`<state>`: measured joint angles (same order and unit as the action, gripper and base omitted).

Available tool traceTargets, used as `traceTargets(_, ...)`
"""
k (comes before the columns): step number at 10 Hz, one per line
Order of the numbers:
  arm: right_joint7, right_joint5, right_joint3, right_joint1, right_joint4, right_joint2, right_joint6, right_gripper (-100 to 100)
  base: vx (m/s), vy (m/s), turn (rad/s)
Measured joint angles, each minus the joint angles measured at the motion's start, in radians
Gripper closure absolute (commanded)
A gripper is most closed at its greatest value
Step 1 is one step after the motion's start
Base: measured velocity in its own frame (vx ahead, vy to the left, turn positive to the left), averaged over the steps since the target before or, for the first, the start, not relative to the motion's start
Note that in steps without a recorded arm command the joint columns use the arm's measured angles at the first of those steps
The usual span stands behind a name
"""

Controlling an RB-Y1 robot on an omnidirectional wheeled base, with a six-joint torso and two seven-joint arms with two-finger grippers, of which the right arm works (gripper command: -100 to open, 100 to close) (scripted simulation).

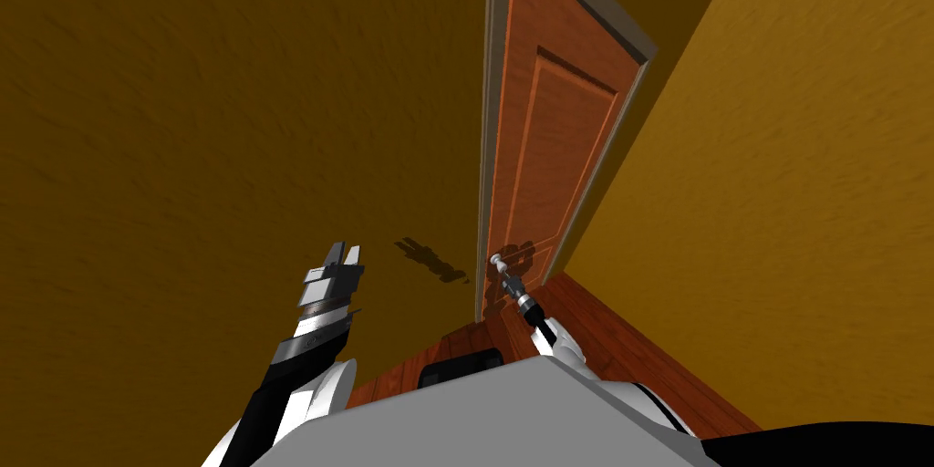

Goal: Pull the door open

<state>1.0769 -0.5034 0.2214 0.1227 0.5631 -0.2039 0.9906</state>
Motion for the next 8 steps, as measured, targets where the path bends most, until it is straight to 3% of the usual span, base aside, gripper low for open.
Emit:
traceTargets(3, 0.000, 0.000, 0.000, 0.000, 0.000, 0.001, 0.001, 100, -0.002, 0.001, 0.000)
traceTargets(4, 0.000, 0.000, 0.000, 0.000, 0.000, 0.001, 0.001, -100, -0.115, 0.021, -0.005)
traceTargets(8, -0.011, -0.009, -0.011, -0.006, 0.001, -0.012, 0.014, -100, -0.196, -0.054, -0.025)
